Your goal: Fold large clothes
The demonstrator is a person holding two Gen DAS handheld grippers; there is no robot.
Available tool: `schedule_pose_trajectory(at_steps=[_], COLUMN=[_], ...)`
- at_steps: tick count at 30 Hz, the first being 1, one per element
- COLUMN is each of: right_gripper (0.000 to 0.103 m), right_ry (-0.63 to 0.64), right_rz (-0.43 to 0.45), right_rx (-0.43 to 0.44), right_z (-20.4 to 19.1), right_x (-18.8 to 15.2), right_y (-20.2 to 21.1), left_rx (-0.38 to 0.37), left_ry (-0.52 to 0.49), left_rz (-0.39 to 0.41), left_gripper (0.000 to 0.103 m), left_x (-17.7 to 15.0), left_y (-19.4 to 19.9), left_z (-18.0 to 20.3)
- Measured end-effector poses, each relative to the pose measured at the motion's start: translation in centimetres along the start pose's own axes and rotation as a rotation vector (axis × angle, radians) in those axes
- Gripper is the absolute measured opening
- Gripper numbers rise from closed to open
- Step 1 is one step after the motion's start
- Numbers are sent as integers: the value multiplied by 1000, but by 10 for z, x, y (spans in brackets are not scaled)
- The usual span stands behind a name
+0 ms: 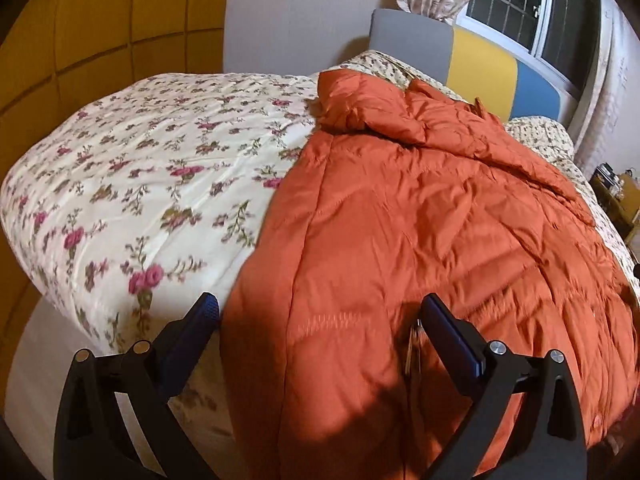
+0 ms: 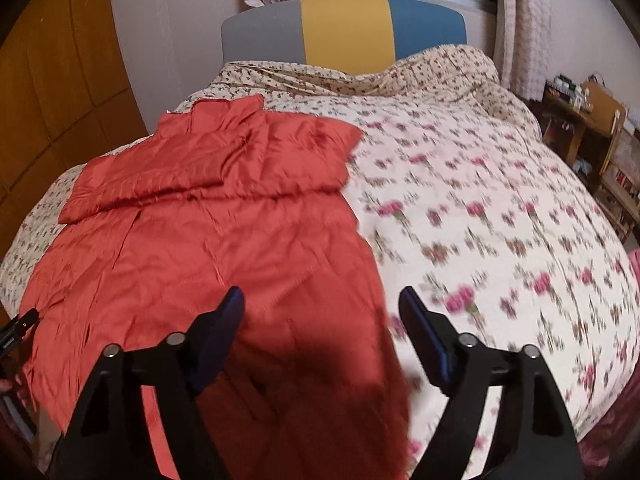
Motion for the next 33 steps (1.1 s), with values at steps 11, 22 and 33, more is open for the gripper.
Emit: schedule_pose_trajectory(at_steps=[11, 22, 33], right_gripper=[56, 18, 8], right_ry=[-98, -83, -73], right_rz=[-98, -151, -69], right_rx=[42, 177, 327], right_z=[44, 21, 16], right_x=[-75, -99, -85], right_y=[30, 27, 76], left_rx=[-70, -168, -316], left_ry=[-18, 29, 9], left_rz=[-9, -114, -35], left_gripper=[73, 70, 15], left_x=[-23, -51, -37], left_y=[19, 22, 88], left_z=[2, 0, 18])
Point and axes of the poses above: each gripper's, at about its wrist camera, not at the fingertips, and y roughly against the way its jaws point, z to its right, x to its top, the point moved 5 cm from there along -y, roughly the way its jaws point, and after that the axes turned 4 degrees about y, right-handed, at the moved point
